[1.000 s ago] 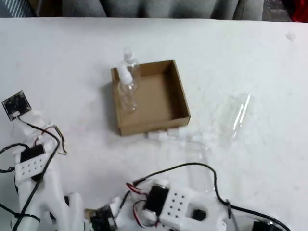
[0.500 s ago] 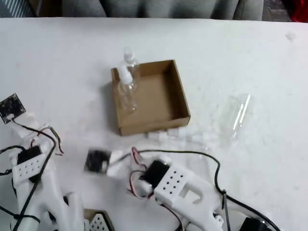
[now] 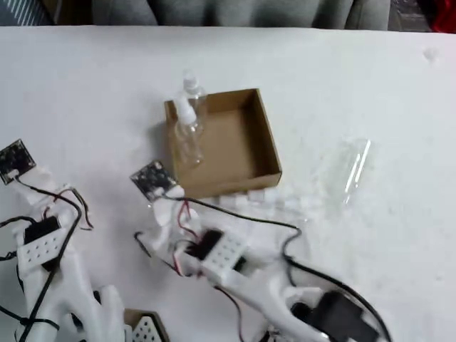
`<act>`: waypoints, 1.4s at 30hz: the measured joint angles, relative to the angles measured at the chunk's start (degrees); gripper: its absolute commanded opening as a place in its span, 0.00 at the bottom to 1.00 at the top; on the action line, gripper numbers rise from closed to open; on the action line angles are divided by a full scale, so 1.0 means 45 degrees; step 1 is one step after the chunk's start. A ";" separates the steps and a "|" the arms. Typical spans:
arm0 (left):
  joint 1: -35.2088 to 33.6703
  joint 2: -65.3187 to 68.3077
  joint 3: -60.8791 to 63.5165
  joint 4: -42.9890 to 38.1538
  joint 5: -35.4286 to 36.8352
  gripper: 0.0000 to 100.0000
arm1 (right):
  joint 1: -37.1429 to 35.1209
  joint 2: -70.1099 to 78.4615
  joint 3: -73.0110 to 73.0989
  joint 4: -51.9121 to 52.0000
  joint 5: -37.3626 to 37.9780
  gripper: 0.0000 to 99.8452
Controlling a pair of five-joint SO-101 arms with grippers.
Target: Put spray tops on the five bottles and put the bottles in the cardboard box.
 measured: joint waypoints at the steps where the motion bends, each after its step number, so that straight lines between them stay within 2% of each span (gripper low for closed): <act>1: -0.0020 0.0000 0.0000 0.0000 0.0000 0.04 | -0.0039 0.0684 -0.0449 -0.0020 -0.0020 0.18; 4: 0.0000 0.0000 0.0000 0.0000 0.0000 0.04 | -0.0234 0.2286 -0.1758 0.0508 -0.0020 0.28; 8: -0.0020 0.0000 0.0000 0.0000 0.0000 0.04 | -0.0313 0.2657 -0.2813 0.2247 0.0020 0.34; 13: 0.0000 0.0000 0.0000 0.0000 0.0000 0.04 | -0.0371 0.1836 -0.3575 0.4357 0.0000 0.34; 18: 0.0000 0.0000 -0.0469 0.0488 0.0000 0.04 | -0.0313 -0.0840 -0.3712 0.6349 0.0059 0.34; 22: -0.0039 0.0000 -0.1348 0.2247 0.0000 0.04 | -0.0176 -0.3516 -0.3712 0.8752 0.1934 0.31; 26: 0.0469 0.0000 -0.1915 0.3946 0.0000 0.04 | 0.1211 -0.6134 -0.3712 1.1839 0.4357 0.16; 29: 0.1172 0.0000 -0.2168 0.5060 0.0000 0.04 | 0.2891 -0.7736 -0.3692 1.3070 0.5529 0.07; 34: 0.1563 0.0000 -0.3321 0.7013 -0.0020 0.04 | 0.5880 -0.8869 -0.2462 1.3245 0.7013 0.09; 39: 0.2716 0.0000 -0.5079 0.9807 -0.1211 0.05 | 0.7853 -0.9045 -0.0117 1.2249 0.7951 0.09; 42: 0.3790 0.0000 -0.5548 1.1253 -0.1348 0.14 | 0.8498 -0.9065 0.0996 1.1350 0.8010 0.09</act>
